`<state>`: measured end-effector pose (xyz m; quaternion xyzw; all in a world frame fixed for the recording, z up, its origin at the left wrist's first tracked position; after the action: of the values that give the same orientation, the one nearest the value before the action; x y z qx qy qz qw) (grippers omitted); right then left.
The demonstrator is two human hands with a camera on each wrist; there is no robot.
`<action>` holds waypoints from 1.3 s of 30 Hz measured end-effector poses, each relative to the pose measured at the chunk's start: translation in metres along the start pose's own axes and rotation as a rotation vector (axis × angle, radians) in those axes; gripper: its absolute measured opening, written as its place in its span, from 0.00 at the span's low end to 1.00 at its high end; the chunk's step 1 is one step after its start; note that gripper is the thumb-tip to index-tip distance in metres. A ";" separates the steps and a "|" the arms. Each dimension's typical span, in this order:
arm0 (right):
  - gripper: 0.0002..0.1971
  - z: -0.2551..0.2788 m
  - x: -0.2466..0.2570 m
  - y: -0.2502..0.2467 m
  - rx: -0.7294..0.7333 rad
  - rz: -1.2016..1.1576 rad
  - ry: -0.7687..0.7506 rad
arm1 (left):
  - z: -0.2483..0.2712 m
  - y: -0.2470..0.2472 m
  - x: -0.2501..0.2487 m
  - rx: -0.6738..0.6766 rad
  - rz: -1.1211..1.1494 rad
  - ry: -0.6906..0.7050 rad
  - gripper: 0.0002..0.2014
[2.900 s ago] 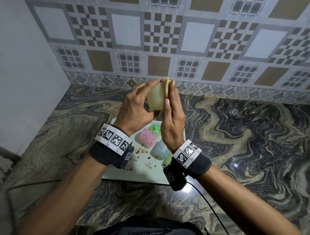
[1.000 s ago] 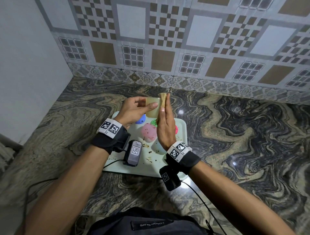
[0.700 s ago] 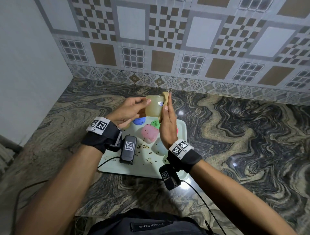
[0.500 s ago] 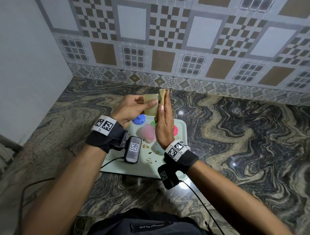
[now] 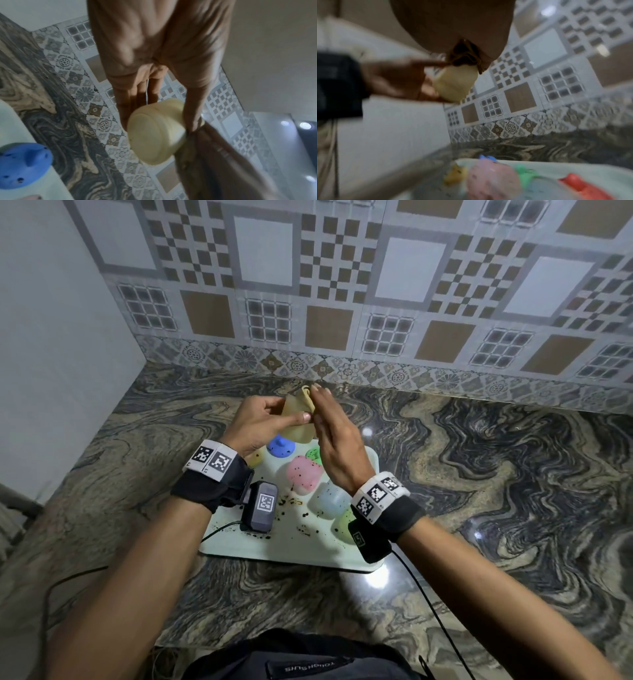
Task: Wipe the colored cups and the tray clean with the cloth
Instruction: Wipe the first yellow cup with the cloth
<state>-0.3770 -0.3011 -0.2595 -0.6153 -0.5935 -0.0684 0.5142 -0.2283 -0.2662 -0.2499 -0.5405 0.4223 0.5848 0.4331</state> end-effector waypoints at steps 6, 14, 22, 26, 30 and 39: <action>0.22 0.005 -0.006 -0.002 0.031 -0.035 -0.051 | 0.004 0.000 -0.006 0.066 0.035 0.012 0.17; 0.23 -0.010 0.004 -0.006 -0.063 -0.069 -0.031 | 0.003 0.001 0.005 0.033 0.224 -0.058 0.25; 0.21 -0.011 0.012 -0.015 -0.115 0.037 -0.227 | 0.012 0.003 0.001 0.030 0.123 0.001 0.19; 0.19 -0.006 0.006 -0.020 -0.176 0.042 -0.263 | 0.013 0.006 -0.003 0.084 0.168 0.004 0.25; 0.19 -0.007 0.004 -0.020 -0.175 -0.005 -0.232 | 0.014 0.007 -0.004 0.125 0.166 0.008 0.21; 0.21 -0.004 0.011 -0.015 -0.102 -0.033 -0.215 | 0.008 0.002 -0.014 0.014 -0.060 0.045 0.30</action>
<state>-0.3833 -0.3004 -0.2415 -0.6347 -0.6509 -0.0405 0.4147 -0.2317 -0.2593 -0.2352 -0.5629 0.4198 0.5560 0.4448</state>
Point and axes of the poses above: each hand's wrist, its own z-axis away from the middle knuckle, its own y-axis out of the palm, x = y × z, the point moved 5 cm from there along -z, towards the middle knuckle, and after that the axes turned 5 degrees about z, right-handed, at the moved point
